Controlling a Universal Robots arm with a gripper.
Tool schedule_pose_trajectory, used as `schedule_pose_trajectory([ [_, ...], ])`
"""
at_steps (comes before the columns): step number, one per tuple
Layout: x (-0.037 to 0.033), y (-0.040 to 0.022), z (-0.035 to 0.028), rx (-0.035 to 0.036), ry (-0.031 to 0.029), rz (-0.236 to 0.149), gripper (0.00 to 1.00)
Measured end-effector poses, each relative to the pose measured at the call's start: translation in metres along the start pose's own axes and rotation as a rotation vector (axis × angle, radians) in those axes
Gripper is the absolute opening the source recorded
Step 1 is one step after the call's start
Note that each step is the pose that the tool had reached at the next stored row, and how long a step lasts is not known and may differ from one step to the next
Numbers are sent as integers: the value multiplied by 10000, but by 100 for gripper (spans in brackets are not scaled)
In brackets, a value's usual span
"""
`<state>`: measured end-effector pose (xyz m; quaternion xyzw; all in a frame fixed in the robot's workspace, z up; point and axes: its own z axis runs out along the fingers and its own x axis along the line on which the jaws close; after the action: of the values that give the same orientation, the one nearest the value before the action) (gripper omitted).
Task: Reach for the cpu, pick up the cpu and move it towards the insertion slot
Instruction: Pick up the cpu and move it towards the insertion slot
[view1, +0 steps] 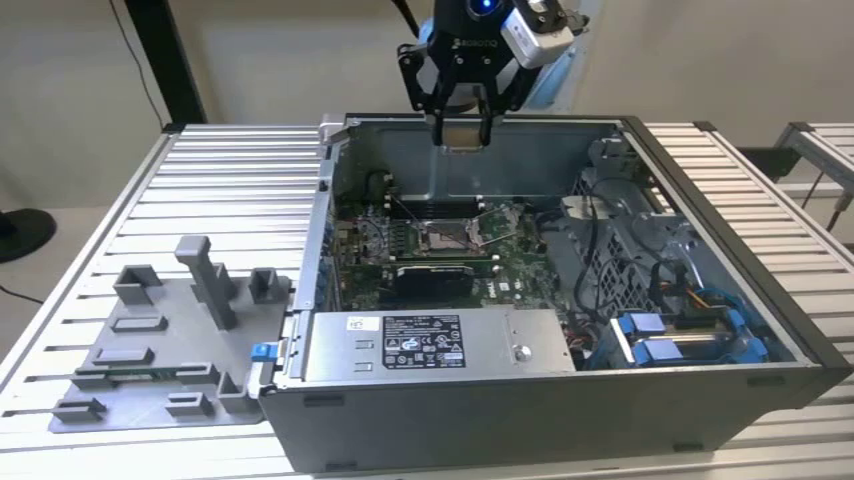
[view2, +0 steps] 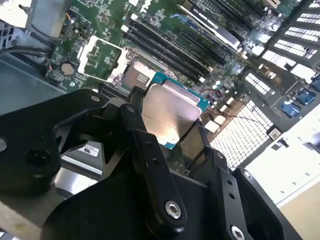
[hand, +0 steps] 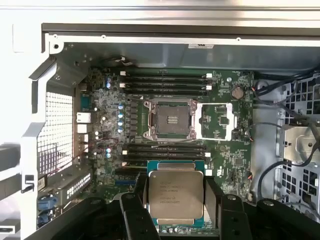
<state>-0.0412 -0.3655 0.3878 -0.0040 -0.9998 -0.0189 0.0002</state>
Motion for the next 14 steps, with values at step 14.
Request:
schedule_pose_trajectory([
  [14,-5,52,9,-5,0,-1,0],
])
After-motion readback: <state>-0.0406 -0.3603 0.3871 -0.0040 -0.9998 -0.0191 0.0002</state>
